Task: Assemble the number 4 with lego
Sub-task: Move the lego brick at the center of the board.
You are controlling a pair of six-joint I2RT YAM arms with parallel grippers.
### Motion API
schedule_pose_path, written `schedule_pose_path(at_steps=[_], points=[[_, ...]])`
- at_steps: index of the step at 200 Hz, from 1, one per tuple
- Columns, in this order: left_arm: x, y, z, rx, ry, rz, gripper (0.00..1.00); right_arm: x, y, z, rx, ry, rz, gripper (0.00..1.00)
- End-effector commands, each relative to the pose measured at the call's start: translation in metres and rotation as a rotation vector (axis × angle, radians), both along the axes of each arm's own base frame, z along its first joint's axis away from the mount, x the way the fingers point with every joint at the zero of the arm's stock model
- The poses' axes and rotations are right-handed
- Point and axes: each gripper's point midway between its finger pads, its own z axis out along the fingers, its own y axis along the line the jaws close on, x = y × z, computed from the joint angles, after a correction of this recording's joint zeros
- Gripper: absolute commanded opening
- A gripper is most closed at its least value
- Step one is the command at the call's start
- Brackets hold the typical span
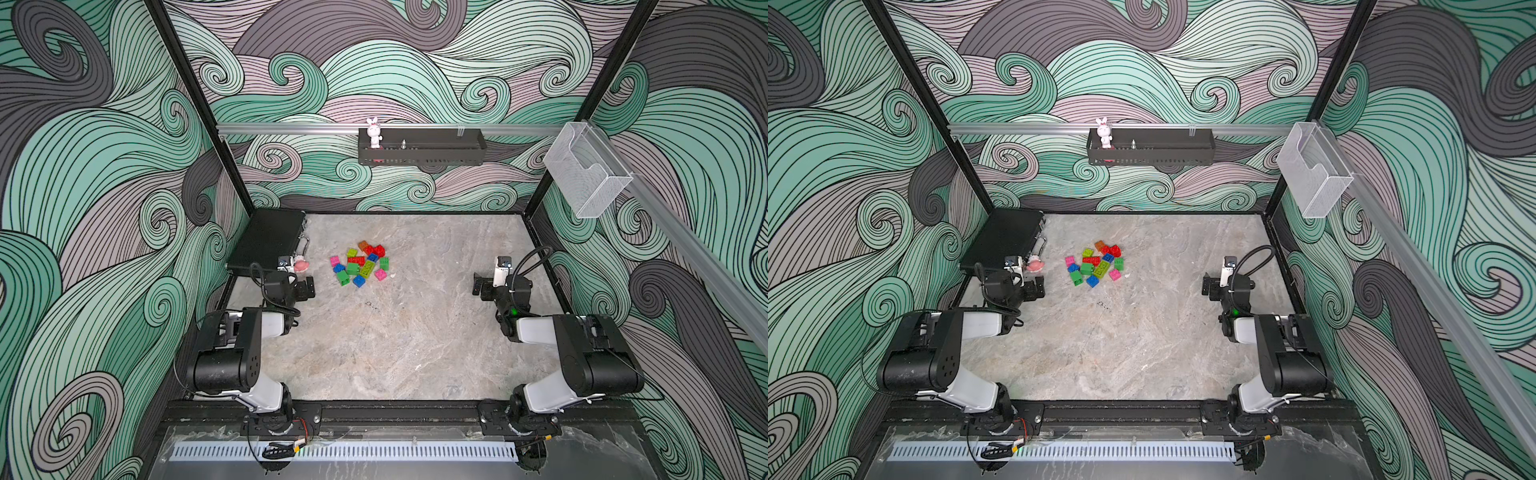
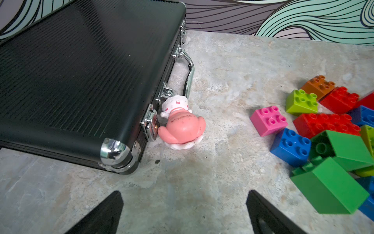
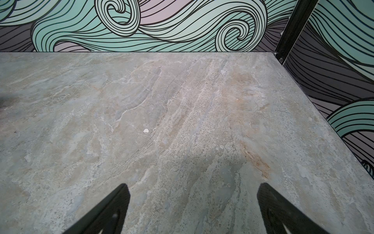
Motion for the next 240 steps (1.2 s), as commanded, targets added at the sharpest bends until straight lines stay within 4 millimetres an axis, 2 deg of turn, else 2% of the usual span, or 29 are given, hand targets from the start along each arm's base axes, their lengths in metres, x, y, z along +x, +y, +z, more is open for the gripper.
schedule_pose_path(at_steps=[1, 19, 34, 39, 60, 64, 70, 90, 110, 134, 146, 195, 222, 240], points=[[0.008, -0.001, 0.047, 0.022, -0.025, 0.004, 0.99, 0.005, -0.005, 0.026, -0.001, -0.033, -0.030, 0.99], [0.003, 0.012, 0.071, 0.047, -0.036, 0.158, 0.99, 0.004, -0.015, 0.046, -0.002, 0.014, -0.093, 0.99], [0.004, 0.010, 0.086, -0.006, -0.043, 0.237, 0.99, 0.005, -0.022, 0.066, 0.086, 0.037, -0.184, 0.99], [0.004, 0.008, 0.085, -0.038, -0.019, 0.265, 0.98, 0.005, -0.020, 0.069, 0.125, 0.059, -0.190, 0.99], [0.015, -0.020, 0.083, -0.158, 0.135, 0.274, 0.99, 0.005, 0.016, 0.077, 0.306, 0.146, -0.105, 0.99], [0.017, -0.029, 0.072, -0.171, 0.198, 0.261, 0.99, 0.004, 0.025, 0.078, 0.339, 0.167, -0.088, 0.99], [0.020, -0.042, 0.069, -0.186, 0.247, 0.229, 0.99, 0.001, 0.038, 0.078, 0.388, 0.195, -0.060, 0.99], [0.020, -0.086, 0.055, -0.214, 0.375, 0.138, 0.98, -0.016, 0.084, 0.072, 0.490, 0.328, 0.046, 0.99], [0.025, -0.122, 0.041, -0.285, 0.486, 0.023, 0.98, -0.033, 0.120, 0.061, 0.522, 0.438, 0.150, 0.99], [0.043, -0.136, 0.029, -0.288, 0.553, -0.021, 0.99, -0.047, 0.146, 0.055, 0.534, 0.488, 0.231, 0.99], [0.056, -0.131, 0.023, -0.257, 0.568, 0.009, 0.95, -0.049, 0.150, 0.055, 0.523, 0.485, 0.244, 0.99], [0.118, -0.134, 0.013, -0.157, 0.590, -0.028, 0.85, -0.050, 0.145, 0.064, 0.460, 0.459, 0.245, 0.99], [0.140, -0.141, -0.003, -0.129, 0.627, -0.070, 0.69, -0.053, 0.140, 0.065, 0.427, 0.455, 0.233, 0.99], [0.153, -0.153, -0.004, -0.143, 0.633, -0.130, 0.57, -0.055, 0.137, 0.067, 0.412, 0.450, 0.231, 0.99]])
